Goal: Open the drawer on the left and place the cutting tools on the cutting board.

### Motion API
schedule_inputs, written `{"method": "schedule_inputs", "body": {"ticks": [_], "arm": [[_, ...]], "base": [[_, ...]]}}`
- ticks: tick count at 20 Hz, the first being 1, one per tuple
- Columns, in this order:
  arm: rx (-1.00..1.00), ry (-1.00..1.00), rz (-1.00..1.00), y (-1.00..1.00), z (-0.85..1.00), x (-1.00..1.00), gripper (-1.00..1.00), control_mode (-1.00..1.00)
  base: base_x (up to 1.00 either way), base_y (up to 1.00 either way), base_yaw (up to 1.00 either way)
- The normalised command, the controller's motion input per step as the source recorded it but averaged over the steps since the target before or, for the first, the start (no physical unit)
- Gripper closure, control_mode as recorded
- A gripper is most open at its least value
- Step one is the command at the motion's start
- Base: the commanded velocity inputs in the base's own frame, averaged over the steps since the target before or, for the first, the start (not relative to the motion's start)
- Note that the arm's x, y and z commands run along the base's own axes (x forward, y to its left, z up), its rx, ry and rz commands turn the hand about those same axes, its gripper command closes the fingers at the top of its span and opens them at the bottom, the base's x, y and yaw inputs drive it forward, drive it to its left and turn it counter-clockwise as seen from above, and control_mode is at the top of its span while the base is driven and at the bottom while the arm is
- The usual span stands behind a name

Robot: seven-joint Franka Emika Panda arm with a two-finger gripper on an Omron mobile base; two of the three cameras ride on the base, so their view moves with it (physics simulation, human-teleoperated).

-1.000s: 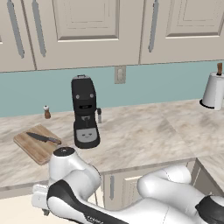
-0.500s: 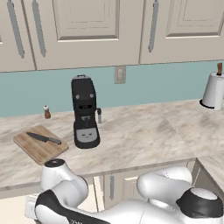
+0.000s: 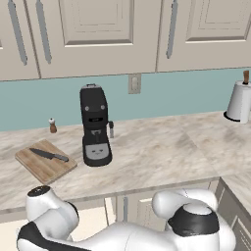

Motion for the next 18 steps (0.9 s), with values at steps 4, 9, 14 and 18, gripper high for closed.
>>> {"method": "schedule_inputs", "body": {"ticks": [4, 9, 14, 18], "arm": [[-0.07, 0.02, 0.0, 0.23, -0.25, 0.1, -1.0, -1.0], [-0.01, 0.0, 0.02, 0.13, -0.3, 0.0, -1.0, -1.0], [0.0, 0.0, 0.07, 0.03, -0.32, 0.0, -1.0, -1.0], [0.0, 0.0, 0.1, 0.01, -0.32, 0.0, -1.0, -1.0]], "base": [[0.0, 0.0, 0.0], [0.0, 0.0, 0.0], [0.0, 0.0, 0.0], [0.0, 0.0, 0.0]]}}
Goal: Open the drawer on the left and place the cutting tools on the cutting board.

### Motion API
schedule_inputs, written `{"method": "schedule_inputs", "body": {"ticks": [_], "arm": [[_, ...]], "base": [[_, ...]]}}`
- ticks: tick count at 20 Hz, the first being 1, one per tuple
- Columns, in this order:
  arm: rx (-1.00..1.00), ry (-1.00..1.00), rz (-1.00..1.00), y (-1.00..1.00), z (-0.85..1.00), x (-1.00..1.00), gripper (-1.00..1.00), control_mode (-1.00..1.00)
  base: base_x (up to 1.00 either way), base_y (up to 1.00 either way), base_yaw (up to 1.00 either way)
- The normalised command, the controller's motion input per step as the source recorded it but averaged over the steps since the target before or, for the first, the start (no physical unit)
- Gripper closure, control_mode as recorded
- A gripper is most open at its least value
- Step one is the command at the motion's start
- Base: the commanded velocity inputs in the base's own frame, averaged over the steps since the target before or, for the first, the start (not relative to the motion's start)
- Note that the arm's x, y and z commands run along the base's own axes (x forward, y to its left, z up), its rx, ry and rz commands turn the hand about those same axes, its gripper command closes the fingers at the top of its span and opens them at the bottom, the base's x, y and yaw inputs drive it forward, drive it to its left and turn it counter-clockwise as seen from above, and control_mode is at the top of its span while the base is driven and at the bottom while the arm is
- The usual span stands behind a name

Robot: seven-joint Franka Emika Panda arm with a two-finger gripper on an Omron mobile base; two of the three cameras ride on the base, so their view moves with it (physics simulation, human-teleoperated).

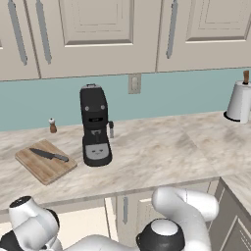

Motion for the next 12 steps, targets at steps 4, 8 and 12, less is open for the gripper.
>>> {"method": "schedule_inputs", "body": {"ticks": [4, 8, 12], "arm": [[0.02, 0.0, 0.11, 0.05, -0.27, 0.0, -1.0, -1.0], [0.03, 0.0, 0.09, 0.22, -0.16, 0.0, -1.0, -1.0], [0.05, 0.0, 0.06, 0.22, -0.03, 0.0, -1.0, -1.0]], "base": [[0.0, 0.0, 0.0], [0.0, 0.0, 0.0], [0.0, 0.0, 0.0]]}}
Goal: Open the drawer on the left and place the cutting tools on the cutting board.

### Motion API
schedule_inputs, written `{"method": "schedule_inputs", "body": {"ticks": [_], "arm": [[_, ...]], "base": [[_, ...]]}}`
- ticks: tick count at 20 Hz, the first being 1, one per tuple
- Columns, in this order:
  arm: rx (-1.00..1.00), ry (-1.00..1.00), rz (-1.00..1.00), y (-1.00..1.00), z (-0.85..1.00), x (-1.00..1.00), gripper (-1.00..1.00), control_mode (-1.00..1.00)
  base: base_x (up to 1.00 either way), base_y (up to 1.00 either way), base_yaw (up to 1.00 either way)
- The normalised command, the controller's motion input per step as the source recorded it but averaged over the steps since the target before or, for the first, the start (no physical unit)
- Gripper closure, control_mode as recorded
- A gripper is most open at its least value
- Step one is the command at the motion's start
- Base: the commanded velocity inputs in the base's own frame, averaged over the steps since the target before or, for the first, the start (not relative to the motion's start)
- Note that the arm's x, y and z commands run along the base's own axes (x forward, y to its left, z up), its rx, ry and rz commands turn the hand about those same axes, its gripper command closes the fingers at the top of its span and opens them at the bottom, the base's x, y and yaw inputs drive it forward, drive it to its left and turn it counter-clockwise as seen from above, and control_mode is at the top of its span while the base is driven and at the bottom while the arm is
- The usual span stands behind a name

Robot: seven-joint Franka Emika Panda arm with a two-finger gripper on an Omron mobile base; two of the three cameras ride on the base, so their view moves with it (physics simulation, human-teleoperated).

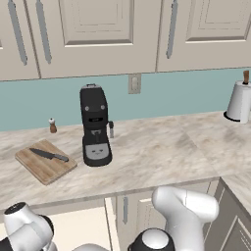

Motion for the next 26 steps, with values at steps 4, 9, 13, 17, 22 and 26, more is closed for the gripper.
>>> {"method": "schedule_inputs", "body": {"ticks": [4, 9, 13, 17, 22, 26], "arm": [[0.07, -0.01, 0.03, 0.12, 0.0, 0.0, -1.0, -1.0], [0.03, 0.0, 0.0, 0.01, -0.08, 0.0, -1.0, -1.0], [0.01, 0.0, 0.0, 0.0, -0.17, 0.0, -1.0, -1.0], [0.02, 0.0, 0.0, 0.01, -0.17, 0.0, -1.0, -1.0], [0.03, 0.0, 0.0, 0.06, -0.07, 0.07, -1.0, -1.0], [0.03, 0.0, 0.0, 0.06, -0.03, 0.08, -1.0, -1.0]], "base": [[0.0, 0.0, 0.0], [0.0, 0.0, 0.0], [0.0, 0.0, 0.0], [0.0, 0.0, 0.0], [0.0, 0.0, 0.0], [0.0, 0.0, 0.0]]}}
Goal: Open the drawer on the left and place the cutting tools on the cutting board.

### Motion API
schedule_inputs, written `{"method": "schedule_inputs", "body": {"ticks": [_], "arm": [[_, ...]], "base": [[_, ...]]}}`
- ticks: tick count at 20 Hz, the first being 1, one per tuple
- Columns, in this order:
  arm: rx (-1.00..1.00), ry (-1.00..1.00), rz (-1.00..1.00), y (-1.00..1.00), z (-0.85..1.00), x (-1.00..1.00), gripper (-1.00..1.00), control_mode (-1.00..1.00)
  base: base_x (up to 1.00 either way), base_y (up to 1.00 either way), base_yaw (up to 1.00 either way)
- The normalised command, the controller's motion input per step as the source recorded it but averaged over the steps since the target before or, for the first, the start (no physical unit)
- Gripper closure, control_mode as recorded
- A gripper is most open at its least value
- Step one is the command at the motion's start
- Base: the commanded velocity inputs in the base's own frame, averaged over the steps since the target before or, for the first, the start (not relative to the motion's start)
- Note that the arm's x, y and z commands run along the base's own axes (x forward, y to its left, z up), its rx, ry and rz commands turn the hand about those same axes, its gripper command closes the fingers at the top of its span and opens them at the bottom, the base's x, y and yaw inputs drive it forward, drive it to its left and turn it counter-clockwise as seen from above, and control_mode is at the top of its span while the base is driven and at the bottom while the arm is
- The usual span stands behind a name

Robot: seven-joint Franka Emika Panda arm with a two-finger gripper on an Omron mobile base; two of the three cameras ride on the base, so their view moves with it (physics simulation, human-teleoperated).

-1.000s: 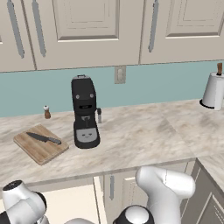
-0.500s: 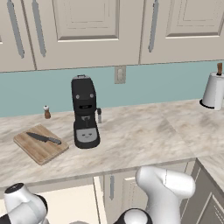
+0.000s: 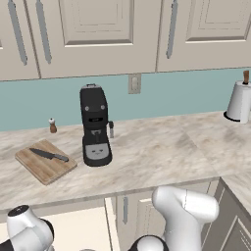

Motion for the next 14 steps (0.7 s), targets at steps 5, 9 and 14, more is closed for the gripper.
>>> {"method": "schedule_inputs", "body": {"ticks": [5, 9, 14], "arm": [[0.03, 0.0, 0.0, 0.08, -0.01, 0.12, -1.0, -1.0], [0.02, 0.0, 0.0, 0.13, -0.04, 0.18, -1.0, -1.0], [0.01, 0.0, 0.0, 0.19, -0.08, 0.15, -1.0, -1.0]], "base": [[0.0, 0.0, 0.0], [0.0, 0.0, 0.0], [0.0, 0.0, 0.0]]}}
